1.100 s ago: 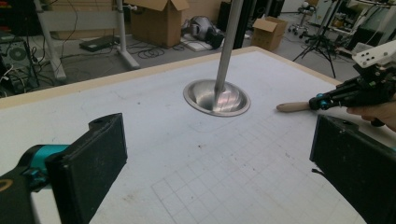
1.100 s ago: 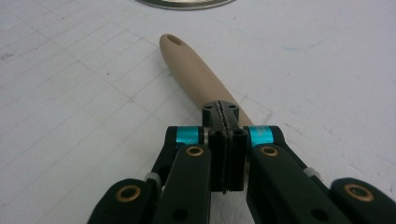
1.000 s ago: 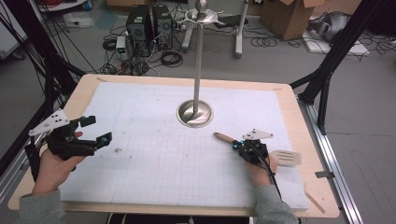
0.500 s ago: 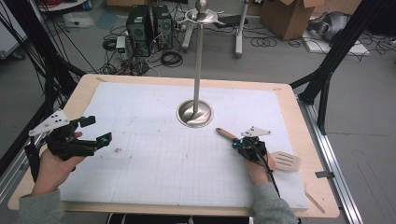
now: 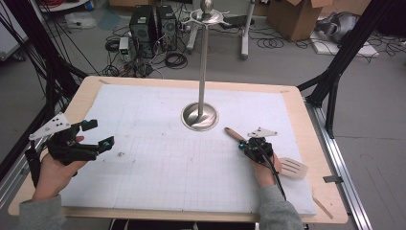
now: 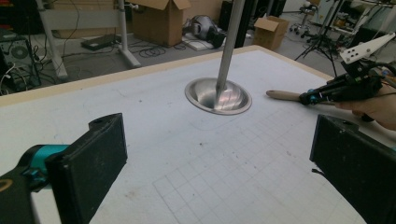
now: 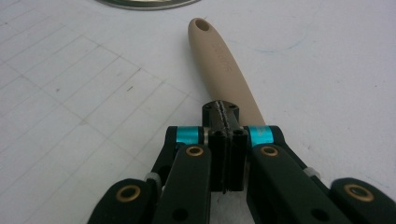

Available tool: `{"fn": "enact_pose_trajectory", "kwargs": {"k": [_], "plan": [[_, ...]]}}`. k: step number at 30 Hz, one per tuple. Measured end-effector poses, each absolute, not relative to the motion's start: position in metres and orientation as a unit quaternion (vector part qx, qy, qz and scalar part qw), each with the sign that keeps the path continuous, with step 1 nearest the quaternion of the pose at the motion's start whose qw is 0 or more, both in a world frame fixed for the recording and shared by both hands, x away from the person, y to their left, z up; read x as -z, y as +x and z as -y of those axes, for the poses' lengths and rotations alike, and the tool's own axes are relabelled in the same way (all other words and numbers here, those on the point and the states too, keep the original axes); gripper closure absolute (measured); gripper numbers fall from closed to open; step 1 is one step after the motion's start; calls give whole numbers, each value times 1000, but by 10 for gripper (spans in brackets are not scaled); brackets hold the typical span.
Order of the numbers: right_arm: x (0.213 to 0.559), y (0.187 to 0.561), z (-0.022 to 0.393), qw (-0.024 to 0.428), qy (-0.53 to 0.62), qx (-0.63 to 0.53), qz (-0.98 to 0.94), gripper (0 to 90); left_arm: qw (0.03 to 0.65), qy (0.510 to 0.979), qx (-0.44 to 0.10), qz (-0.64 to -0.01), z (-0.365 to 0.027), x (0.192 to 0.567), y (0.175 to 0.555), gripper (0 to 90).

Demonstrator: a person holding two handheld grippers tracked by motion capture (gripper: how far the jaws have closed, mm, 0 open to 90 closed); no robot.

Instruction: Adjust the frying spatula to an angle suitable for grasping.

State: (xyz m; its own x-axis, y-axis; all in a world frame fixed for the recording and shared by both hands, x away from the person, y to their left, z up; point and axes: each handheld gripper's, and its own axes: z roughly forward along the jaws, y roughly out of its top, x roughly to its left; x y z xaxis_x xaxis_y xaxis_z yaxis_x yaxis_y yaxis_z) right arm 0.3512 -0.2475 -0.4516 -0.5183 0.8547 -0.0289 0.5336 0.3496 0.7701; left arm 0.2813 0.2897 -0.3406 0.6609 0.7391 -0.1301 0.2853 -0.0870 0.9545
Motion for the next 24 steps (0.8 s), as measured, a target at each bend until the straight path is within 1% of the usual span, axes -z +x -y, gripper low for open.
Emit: {"fn": "enact_pose_trajectory", "kwargs": {"k": [10, 12, 19, 24], "plan": [[451, 352, 246, 229, 439, -359, -791, 900, 572, 709, -198, -361, -290, 341, 281, 44], [448, 350, 248, 218, 441, -374, -786, 900, 571, 710, -198, -361, -291, 341, 282, 44], [410, 333, 269, 216, 434, -458, -745, 900, 568, 713, -195, -362, -288, 343, 285, 44], [400, 330, 281, 213, 435, -471, -737, 900, 569, 714, -196, -359, -287, 342, 284, 44]]}}
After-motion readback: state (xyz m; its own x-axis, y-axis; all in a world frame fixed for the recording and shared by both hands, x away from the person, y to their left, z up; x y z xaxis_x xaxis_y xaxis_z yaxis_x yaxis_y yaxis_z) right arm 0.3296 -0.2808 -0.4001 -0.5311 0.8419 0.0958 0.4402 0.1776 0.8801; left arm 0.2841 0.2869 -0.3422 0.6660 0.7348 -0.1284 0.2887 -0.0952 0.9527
